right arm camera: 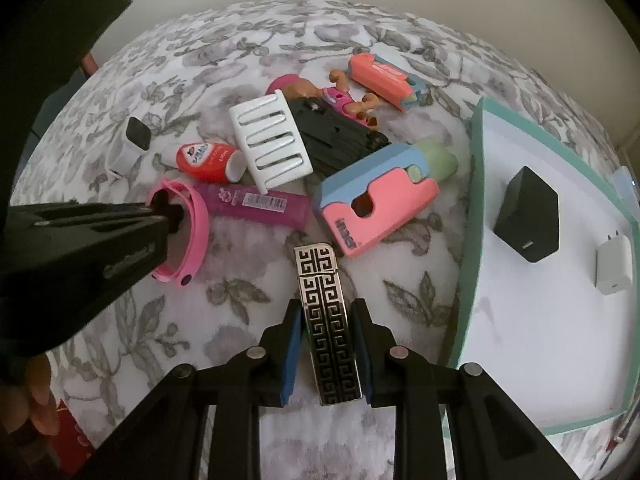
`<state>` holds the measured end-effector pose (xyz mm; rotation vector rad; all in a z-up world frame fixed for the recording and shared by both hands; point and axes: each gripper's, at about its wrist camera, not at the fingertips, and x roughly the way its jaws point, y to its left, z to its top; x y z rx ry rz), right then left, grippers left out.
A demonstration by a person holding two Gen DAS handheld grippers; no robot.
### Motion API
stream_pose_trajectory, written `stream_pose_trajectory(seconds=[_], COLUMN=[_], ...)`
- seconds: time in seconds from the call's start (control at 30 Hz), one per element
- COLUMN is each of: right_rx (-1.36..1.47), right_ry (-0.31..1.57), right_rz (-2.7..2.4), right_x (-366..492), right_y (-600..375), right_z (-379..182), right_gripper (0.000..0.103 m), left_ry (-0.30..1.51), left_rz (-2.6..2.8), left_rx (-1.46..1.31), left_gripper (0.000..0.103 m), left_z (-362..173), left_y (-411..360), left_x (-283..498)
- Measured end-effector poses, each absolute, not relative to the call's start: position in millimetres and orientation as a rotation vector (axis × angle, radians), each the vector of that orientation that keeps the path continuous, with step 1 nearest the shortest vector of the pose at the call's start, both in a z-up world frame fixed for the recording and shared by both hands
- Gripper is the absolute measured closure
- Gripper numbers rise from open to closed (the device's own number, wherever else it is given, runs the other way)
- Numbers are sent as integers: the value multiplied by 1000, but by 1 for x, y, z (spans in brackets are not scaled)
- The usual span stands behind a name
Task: Organize rigid objects
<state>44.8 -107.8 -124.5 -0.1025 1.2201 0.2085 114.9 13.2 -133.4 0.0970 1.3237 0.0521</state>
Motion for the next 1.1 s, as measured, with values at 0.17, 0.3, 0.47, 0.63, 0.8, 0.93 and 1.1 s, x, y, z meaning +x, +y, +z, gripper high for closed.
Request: stream_pose_trajectory(seconds=[0.17, 0.3, 0.47, 0.63, 0.8, 0.93, 1.1], right_rx=[-88, -52, -25, 46, 118, 186, 238], right_ry=[1224, 1233, 1243, 1259, 1274, 1276, 1245], right_rz=[214, 226, 234, 257, 277, 290, 311], right_x=[42, 42, 40, 41, 42, 42, 41], right_y=[-110, -117, -120, -133, -143, -152, -161], right_z=[-124, -124, -123, -122, -122, -118, -106], right_gripper=[78, 79, 80, 81, 81, 81, 81], left_ry=[1327, 1333, 1335, 1314, 1292, 1244, 1186], left_rz=[45, 30, 21, -1, -15, -20, -31], left_rx=[89, 87, 67, 57, 46, 32, 22], left_gripper=[91, 91, 91, 91, 91, 91, 91], left_z=[-132, -132, -129, -113, -100, -84, -65], left_y=[10, 10, 11, 6, 1, 2, 3], left_x=[113, 108, 98, 89, 85, 80, 76])
